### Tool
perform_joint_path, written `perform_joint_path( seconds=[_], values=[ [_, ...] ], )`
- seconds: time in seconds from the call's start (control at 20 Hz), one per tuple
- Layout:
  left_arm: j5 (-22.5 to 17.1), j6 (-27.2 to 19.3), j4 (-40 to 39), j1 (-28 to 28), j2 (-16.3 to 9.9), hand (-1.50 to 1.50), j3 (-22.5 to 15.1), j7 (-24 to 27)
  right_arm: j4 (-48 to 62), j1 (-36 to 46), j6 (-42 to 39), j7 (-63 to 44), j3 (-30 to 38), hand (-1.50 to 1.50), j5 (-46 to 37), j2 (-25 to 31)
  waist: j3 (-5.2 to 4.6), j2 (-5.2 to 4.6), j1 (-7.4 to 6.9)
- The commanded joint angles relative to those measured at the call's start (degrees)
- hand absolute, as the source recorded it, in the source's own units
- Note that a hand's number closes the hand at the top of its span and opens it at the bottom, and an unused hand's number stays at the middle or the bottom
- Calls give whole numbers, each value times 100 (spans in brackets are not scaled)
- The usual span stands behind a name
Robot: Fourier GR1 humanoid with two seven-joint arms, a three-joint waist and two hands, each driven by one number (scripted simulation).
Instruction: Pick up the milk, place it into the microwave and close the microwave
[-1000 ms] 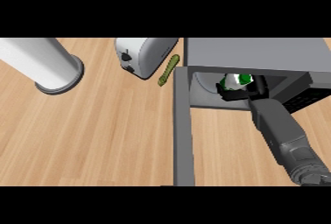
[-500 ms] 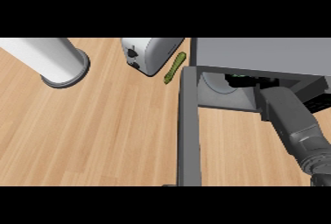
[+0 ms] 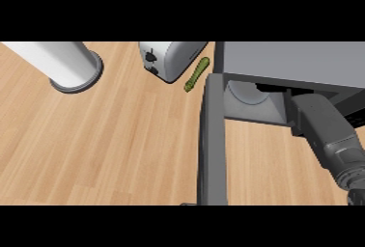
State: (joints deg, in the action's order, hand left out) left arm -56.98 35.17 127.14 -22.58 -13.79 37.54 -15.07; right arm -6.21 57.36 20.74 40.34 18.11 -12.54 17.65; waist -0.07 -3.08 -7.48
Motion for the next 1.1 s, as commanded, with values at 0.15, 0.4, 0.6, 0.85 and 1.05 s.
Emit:
perform_joint_path(
  seconds=[0.15,0.4,0.6,0.85,1.05],
  values=[
    [81,54,-111,202,-64,-150,-77,10,33,239,105,-166,-64,150,-92,387,47,-159,-167],
    [121,157,-222,183,-73,-150,-94,-3,86,222,198,-135,-3,150,-3,425,41,-166,-280],
    [247,78,-189,278,-77,-150,-150,-38,125,197,257,-46,11,150,42,495,52,-225,-293],
    [368,89,-193,374,-121,-150,-77,10,194,169,231,72,81,150,164,525,59,-240,-341],
    [486,57,-298,498,-256,-150,-84,-52,236,372,147,-24,47,150,165,621,61,-298,-329]
  ],
)
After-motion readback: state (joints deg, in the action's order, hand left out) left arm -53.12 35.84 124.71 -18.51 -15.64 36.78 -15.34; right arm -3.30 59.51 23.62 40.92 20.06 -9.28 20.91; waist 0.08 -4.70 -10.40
